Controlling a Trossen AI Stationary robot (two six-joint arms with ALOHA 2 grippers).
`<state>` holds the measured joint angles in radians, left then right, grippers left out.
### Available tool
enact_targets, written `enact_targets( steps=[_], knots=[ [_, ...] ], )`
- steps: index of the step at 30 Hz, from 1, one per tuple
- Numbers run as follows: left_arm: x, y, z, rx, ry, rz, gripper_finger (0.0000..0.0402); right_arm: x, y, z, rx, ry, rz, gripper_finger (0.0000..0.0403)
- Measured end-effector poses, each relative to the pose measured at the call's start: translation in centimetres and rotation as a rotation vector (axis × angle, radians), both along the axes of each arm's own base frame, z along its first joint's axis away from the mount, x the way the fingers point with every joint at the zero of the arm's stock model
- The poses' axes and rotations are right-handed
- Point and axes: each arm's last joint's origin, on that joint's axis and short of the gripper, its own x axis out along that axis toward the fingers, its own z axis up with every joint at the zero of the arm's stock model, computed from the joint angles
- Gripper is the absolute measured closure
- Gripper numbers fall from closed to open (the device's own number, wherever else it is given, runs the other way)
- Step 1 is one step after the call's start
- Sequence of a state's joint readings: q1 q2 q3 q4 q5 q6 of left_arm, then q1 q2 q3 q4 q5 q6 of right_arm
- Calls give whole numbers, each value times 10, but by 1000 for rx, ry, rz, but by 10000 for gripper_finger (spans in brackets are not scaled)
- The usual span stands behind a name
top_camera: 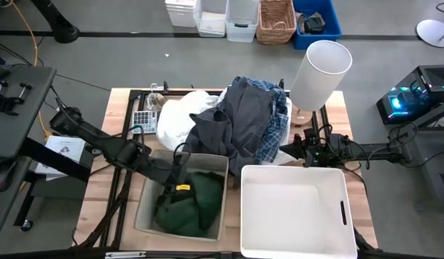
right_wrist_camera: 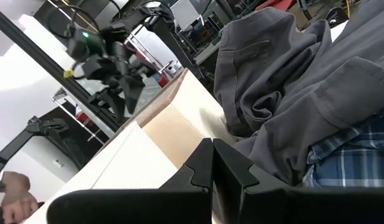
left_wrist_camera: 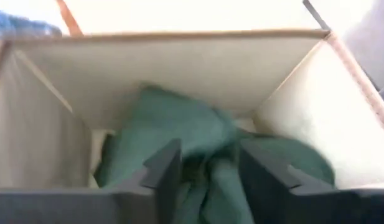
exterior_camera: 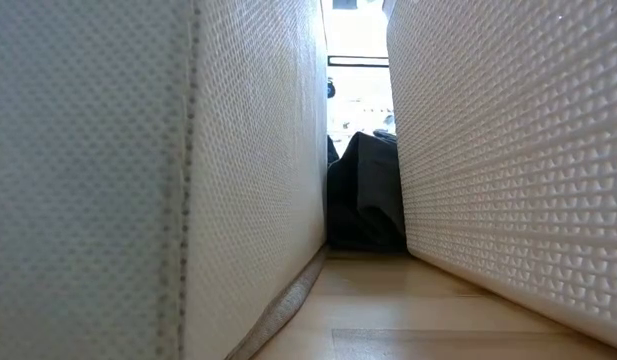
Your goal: Sort clothes
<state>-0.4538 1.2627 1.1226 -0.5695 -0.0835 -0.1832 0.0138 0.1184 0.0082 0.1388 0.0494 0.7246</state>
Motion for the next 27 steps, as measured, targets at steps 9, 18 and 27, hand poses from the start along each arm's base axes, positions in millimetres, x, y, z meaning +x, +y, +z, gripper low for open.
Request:
enact_targets(
  steps=[9, 18, 27],
  knots=[
    [44, 75, 54, 223, -199, 279, 139, 0, 0, 0, 0, 2, 0, 402],
    [148, 176, 15, 240, -56, 495, 137, 0, 0, -2, 0, 26, -1, 402],
    [206, 216, -79, 217, 292, 652, 137, 0, 0, -3, 1, 29, -1, 402]
  ],
)
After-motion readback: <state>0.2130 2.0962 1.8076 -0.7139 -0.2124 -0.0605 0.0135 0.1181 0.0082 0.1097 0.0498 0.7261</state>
